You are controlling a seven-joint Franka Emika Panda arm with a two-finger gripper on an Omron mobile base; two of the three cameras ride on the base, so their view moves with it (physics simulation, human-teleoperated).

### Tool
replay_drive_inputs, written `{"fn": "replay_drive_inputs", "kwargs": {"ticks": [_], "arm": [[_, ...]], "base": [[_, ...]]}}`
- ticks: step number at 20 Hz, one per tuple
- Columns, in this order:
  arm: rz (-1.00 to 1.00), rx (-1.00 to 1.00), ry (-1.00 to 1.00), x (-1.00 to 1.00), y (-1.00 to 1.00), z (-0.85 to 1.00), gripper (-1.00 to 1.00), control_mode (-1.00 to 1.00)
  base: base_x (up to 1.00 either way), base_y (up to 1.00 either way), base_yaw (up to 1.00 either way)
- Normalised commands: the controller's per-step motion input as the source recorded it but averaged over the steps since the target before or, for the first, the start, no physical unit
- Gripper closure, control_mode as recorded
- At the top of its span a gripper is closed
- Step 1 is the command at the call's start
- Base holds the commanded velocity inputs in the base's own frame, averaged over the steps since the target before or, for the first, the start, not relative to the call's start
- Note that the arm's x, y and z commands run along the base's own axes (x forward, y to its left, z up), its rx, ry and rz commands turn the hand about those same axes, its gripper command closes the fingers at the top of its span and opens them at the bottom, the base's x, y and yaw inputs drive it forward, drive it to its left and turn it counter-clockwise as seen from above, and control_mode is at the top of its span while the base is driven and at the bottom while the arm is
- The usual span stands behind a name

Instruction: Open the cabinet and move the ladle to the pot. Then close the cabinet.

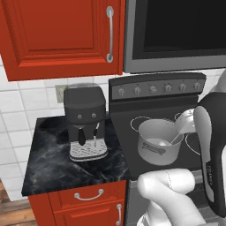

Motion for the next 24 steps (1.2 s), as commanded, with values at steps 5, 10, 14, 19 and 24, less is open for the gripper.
{"fn": "replay_drive_inputs", "kwargs": {"ticks": [5, 10, 14, 19, 24], "arm": [[0.0, 0.0, 0.0, 0.0, 0.0, 0.0, -1.0, 1.0], [0.0, 0.0, 0.0, 0.0, 0.0, 0.0, -1.0, 1.0], [0.0, 0.0, 0.0, 0.0, 0.0, 0.0, -1.0, 1.0], [0.0, 0.0, 0.0, 0.0, 0.0, 0.0, -1.0, 1.0], [0.0, 0.0, 0.0, 0.0, 0.0, 0.0, -1.0, 1.0]], "base": [[-0.66, -0.5, -0.03], [-1.0, -0.88, -0.07], [-0.83, -0.96, -0.09], [-0.33, -1.0, -0.07], [-0.02, -0.97, -0.06]]}}
